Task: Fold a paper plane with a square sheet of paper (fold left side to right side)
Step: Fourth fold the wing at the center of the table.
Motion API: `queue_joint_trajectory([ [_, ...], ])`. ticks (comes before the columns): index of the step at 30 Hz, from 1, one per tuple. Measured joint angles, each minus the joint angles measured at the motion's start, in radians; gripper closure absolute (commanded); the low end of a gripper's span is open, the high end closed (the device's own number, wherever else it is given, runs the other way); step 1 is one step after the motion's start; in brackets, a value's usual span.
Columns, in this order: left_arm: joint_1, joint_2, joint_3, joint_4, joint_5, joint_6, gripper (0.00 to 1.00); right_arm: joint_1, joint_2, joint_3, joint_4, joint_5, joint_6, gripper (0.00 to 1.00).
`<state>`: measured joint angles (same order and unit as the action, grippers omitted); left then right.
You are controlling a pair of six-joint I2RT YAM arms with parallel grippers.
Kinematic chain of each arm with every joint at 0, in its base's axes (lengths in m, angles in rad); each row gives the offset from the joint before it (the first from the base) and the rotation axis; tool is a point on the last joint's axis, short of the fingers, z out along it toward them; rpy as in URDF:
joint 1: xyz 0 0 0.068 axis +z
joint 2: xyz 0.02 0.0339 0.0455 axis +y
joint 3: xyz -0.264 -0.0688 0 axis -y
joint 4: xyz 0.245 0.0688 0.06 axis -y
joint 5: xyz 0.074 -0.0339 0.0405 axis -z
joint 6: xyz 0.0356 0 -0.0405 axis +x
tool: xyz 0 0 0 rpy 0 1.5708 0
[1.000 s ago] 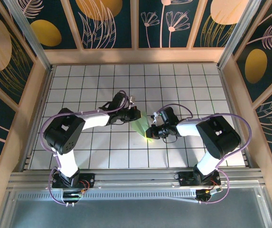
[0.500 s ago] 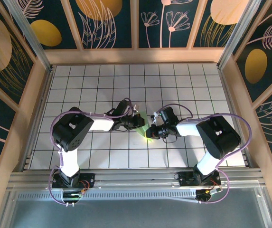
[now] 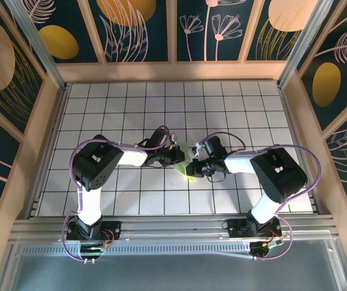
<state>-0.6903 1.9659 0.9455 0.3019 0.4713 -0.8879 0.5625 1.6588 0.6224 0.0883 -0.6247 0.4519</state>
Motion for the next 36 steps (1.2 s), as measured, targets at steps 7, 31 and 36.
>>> queue_joint_trajectory([
  [7, 0.037, 0.016, 0.013, 0.001, 0.038, 0.002, 0.99, 0.000, 0.003, 0.005, -0.002, 0.003, 0.000, 1.00],
  [31, 0.231, 0.127, 0.190, -0.081, 0.106, 0.133, 0.97, 0.000, 0.016, 0.024, 0.021, 0.047, 0.000, 1.00],
  [36, 0.267, 0.143, 0.225, -0.103, 0.097, 0.160, 0.97, 0.002, 0.017, 0.024, 0.021, 0.047, 0.000, 1.00],
])
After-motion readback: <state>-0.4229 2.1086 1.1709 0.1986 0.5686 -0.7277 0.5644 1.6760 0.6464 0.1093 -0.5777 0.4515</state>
